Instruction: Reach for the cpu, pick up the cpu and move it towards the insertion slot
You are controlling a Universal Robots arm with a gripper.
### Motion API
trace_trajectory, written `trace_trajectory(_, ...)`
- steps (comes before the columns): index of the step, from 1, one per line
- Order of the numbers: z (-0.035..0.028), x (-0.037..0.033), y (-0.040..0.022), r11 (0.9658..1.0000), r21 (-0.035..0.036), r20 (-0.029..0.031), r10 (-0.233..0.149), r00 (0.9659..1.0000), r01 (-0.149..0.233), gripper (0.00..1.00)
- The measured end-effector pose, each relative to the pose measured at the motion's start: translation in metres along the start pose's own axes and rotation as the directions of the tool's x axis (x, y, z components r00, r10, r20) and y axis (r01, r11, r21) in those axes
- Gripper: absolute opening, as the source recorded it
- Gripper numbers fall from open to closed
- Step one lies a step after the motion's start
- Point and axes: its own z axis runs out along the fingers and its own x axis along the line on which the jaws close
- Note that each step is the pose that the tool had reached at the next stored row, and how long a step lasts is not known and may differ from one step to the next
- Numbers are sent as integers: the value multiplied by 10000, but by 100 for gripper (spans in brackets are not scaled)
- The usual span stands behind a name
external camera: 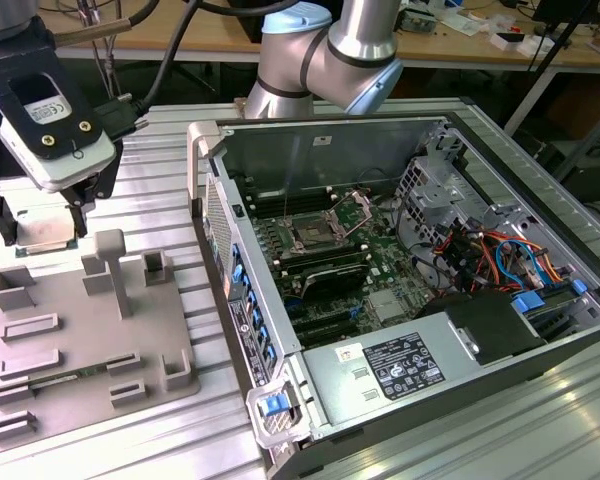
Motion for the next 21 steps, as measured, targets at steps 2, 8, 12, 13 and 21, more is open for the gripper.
trace_trajectory(2,0,-15,0,10000,0,-1,0,10000,0,55)
trace_trajectory(8,-1,-59,-1,10000,0,0,0,10000,0,55)
trace_trajectory(12,-1,-67,-2,10000,0,-1,0,10000,0,55)
trace_trajectory(13,-1,-67,-2,10000,0,-1,0,10000,0,55)
trace_trajectory(21,-49,-67,-2,10000,0,0,0,10000,0,55)
